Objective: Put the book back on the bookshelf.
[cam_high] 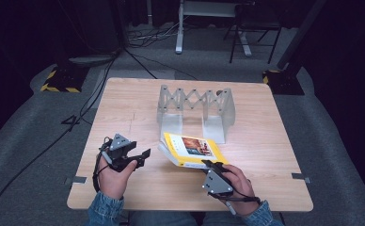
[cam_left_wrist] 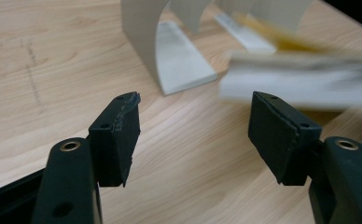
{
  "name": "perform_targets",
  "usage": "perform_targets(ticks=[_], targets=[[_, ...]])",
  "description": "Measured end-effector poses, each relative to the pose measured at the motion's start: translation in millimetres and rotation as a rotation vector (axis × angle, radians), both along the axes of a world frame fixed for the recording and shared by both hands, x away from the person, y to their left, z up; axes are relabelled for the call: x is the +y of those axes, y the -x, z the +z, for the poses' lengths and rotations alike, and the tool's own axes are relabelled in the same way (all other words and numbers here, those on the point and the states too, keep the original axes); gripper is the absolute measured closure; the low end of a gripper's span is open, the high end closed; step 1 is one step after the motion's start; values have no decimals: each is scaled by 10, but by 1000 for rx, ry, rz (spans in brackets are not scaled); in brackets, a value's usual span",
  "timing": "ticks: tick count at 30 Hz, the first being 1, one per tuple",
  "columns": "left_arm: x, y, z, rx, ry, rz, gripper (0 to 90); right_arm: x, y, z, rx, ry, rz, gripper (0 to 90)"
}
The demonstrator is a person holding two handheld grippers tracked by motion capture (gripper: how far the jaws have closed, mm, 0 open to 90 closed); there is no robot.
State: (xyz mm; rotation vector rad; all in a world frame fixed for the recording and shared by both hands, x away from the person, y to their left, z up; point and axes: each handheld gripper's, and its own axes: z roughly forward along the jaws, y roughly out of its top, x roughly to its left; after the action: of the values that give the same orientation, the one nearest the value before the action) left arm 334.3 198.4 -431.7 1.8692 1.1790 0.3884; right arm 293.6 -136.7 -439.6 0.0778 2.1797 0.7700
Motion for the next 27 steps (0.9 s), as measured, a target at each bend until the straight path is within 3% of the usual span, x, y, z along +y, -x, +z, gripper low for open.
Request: perform_targets(ticks=[4,7,8,16,22,25,27], targets=[[152,36,-124,13,-27,20,349,-48,-25,153,35,-63,-17,766],[194,51,-188,10,-52,23,345,-65,-23,244,29,-87,-27,766],[245,58,-260,9,-86,17,338,-85,-24,324,28,-114,-36,766],[437,25,-519,53,-135,58,308,-170,-34,527,33,-198,-63,766],[457,-14,-609,68,-167,71,301,-195,-27,603,24,-218,-78,766],[463,-31,-640,88,-190,76,296,-240,-42,657,38,-253,-98,766],[474,-46,-656,81,-207,58,274,-282,-57,694,54,-287,-121,766]])
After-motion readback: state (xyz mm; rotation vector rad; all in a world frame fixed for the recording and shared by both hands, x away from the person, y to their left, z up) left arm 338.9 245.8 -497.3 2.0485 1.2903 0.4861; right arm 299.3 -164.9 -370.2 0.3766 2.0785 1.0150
